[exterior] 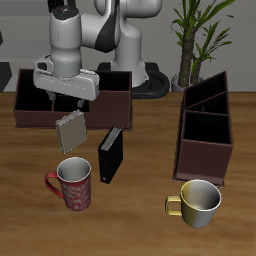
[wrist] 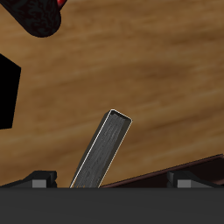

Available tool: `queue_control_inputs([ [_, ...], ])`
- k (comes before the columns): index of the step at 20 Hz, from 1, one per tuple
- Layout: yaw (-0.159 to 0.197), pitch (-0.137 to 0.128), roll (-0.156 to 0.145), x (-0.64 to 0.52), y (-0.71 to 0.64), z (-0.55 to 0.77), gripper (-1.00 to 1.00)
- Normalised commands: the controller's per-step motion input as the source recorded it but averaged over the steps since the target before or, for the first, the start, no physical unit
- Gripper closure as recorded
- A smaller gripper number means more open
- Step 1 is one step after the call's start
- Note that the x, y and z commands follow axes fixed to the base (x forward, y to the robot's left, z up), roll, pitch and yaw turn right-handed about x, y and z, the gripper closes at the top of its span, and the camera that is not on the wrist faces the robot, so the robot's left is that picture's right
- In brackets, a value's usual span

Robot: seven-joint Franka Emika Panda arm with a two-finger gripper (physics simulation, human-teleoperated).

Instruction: Place the yellow book into the left desk caddy's left compartment

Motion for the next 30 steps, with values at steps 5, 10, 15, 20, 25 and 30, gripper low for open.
queue_control_inputs([
  [5, -0.023, -0.005, -0.011, 0.06, -0.09, -0.18, -1.00],
  [10, -0.035, 0.014, -0.013, 0.05, -0.07, -0.27, -1.00],
  [15, -0.027, 0.036, -0.003, 0.05, 0.07, -0.30, -1.00],
  [20, -0.021, 0.017, 0.004, 0.03, 0.11, -0.21, -1.00],
  [25, -0.043, 0.032, -0.018, 0.02, -0.08, -0.28, 1.00],
  [30, -0.020, 0.019, -0.020, 0.02, -0.09, -0.19, 1.00],
])
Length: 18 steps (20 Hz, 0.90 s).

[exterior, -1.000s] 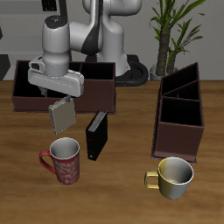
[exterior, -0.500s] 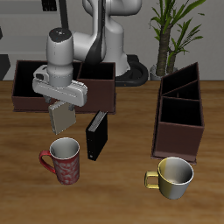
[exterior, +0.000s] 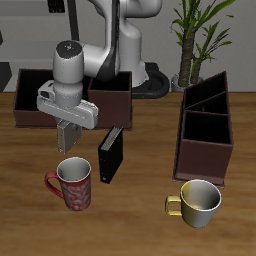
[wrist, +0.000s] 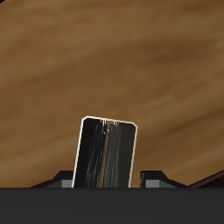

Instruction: Place the yellow book into the left desk caddy's left compartment

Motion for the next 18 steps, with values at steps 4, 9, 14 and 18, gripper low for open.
queue_control_inputs([
  [4, -0.016, -0.007, -0.003, -0.01, -0.08, 0.02, 1.00],
  [9, 0.041, -0.051, 0.027, 0.05, 0.10, 0.26, 1.00],
  [14, 0.023, -0.048, 0.014, 0.16, 0.20, 0.46, 1.00],
  [18, 0.024, -0.049, 0.029, 0.11, 0.24, 0.53, 1.00],
])
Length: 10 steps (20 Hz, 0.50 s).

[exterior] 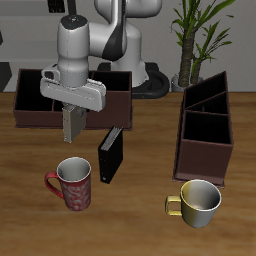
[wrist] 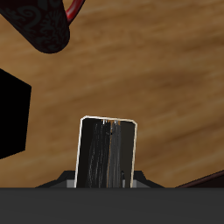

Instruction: Place the yellow book into the left desk caddy's left compartment

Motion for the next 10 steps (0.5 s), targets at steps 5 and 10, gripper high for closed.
queue_control_inputs([
  [5, 0.060, -0.057, 0.022, -0.02, 0.36, 0.64, 1.00],
  [10, 0.056, -0.028, 0.022, -0.14, 0.35, 0.53, 1.00],
])
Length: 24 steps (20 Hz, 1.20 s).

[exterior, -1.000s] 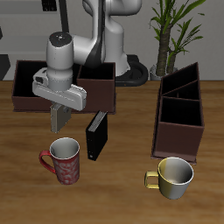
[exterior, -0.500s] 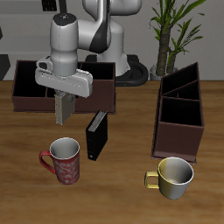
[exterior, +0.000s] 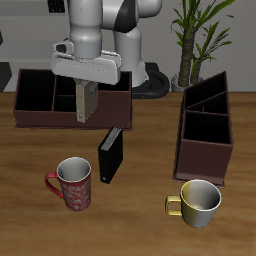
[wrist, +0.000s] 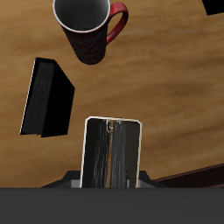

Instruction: Place the yellow book into the left desk caddy's left compartment

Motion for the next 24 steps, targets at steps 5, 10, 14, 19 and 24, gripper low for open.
queue_control_inputs([
  [5, 0.045, -0.034, 0.001, -0.25, 0.32, 0.55, 1.00],
  [10, 0.033, -0.049, -0.005, -0.40, 0.39, 0.50, 1.00],
  [14, 0.030, -0.007, -0.053, -0.31, 0.28, 0.20, 1.00],
  [19, 0.015, -0.001, -0.010, -0.24, 0.24, 0.14, 1.00],
  [24, 0.006, -0.029, 0.022, -0.32, 0.45, 0.28, 1.00],
])
